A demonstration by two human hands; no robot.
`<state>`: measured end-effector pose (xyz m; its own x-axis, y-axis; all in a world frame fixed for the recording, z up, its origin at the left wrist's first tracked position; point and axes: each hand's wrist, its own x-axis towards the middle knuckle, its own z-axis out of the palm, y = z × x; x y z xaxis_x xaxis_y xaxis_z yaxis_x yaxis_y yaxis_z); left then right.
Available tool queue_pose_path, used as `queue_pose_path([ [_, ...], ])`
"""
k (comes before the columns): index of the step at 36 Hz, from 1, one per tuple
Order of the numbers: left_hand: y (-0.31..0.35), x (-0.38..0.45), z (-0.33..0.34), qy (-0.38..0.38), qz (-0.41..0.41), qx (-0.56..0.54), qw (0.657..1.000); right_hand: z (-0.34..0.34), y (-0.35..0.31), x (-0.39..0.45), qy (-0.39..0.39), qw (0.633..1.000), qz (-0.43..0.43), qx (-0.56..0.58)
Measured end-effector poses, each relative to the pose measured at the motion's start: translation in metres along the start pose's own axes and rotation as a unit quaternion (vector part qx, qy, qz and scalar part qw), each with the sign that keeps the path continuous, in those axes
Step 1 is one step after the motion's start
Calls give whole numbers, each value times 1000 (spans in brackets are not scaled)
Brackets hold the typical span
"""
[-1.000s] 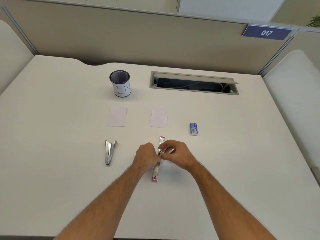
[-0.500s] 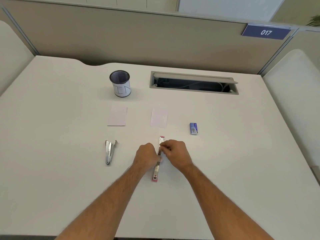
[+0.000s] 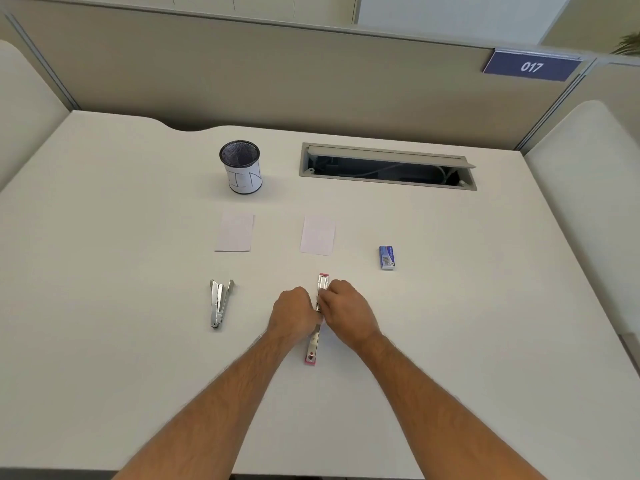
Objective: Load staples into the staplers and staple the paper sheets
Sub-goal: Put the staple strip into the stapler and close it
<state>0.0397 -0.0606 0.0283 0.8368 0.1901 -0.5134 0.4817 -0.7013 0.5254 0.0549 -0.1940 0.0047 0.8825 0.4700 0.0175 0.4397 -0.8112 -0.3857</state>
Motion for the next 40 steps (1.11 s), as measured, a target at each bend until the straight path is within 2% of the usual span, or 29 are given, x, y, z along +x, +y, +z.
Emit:
queue_pose_path([
  [11,-2,0,3,19,6,15,1000,1,0,-11,12,999,-2,-37],
  [20,-3,3,5,2,-8,8,1000,-8,1,1,4,993,85,78],
  [25,-6,3,7,0,-11,-24,1000,-10,4,9,11,975,174,135],
  [33,-7,1,8,10,-8,-66,998,-12,-4,19,1,900,299,317],
  [37,-5,-1,3,21,1,-67,998,-9,0,23,16,813,358,459],
  [40,-4,-2,-4,18,18,-66,997,-12,4,22,4,749,349,564],
])
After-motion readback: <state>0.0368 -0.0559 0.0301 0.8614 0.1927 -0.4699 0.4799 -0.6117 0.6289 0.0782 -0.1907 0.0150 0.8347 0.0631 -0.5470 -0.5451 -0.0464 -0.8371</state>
